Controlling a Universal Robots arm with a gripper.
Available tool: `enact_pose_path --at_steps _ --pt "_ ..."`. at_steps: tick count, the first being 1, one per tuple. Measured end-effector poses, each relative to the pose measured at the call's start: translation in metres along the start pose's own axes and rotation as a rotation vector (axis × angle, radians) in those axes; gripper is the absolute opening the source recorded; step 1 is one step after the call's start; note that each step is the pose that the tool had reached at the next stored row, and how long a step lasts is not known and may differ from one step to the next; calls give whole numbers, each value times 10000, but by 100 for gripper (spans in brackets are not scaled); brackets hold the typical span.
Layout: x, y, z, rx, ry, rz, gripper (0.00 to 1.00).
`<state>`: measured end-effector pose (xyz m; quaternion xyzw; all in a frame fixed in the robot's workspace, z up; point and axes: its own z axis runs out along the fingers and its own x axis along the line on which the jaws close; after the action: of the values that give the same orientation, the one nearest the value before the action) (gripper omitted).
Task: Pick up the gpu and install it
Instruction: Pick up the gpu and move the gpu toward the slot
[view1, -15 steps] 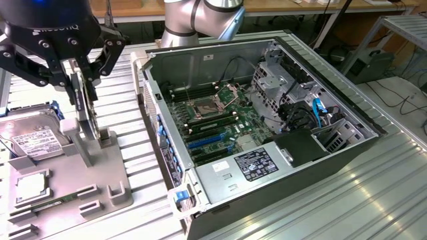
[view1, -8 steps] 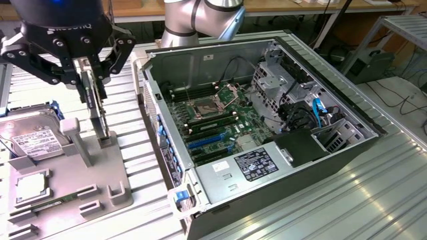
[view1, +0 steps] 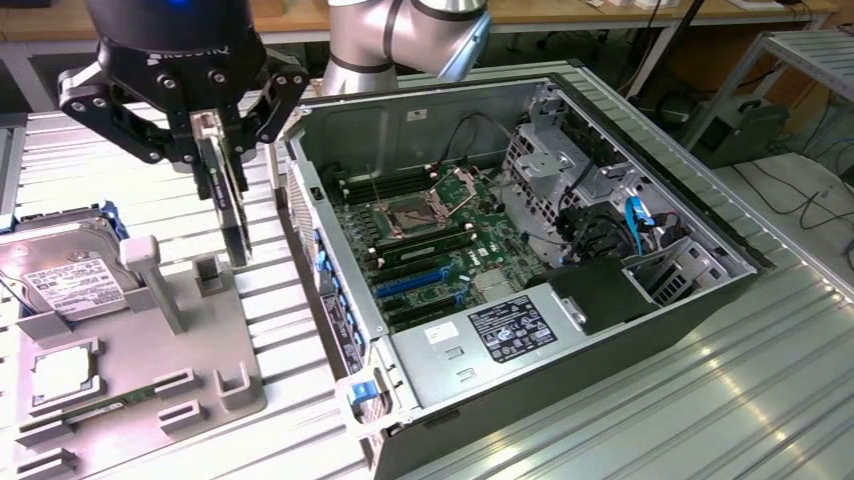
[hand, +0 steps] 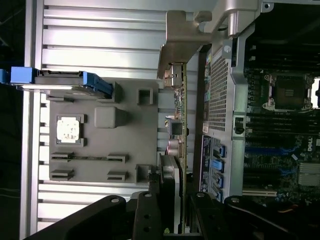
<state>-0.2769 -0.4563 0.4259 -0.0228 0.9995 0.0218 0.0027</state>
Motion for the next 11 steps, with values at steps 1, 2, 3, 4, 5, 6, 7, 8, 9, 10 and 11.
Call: enact_pose_path --at_steps 1,2,3,4,5,6,7,8,9,10,11 --pt "-20 -1 0 1 -6 -1 28" --pt "-35 -2 0 1 -12 -1 28" --pt "-55 -2 1 2 -20 -1 28" --pt "-71 -4 1 2 -26 -2 28" --pt "-85 -4 2 1 -32 -2 28" --pt "-99 -5 2 2 -37 -3 28" --pt "-118 -6 2 2 -43 -3 28" --pt "-133 -6 3 2 -47 -3 28" --pt "-148 -7 2 3 -51 -4 28" --pt "-163 -8 3 3 -54 -3 28" --pt "-180 -9 3 2 -55 -3 28"
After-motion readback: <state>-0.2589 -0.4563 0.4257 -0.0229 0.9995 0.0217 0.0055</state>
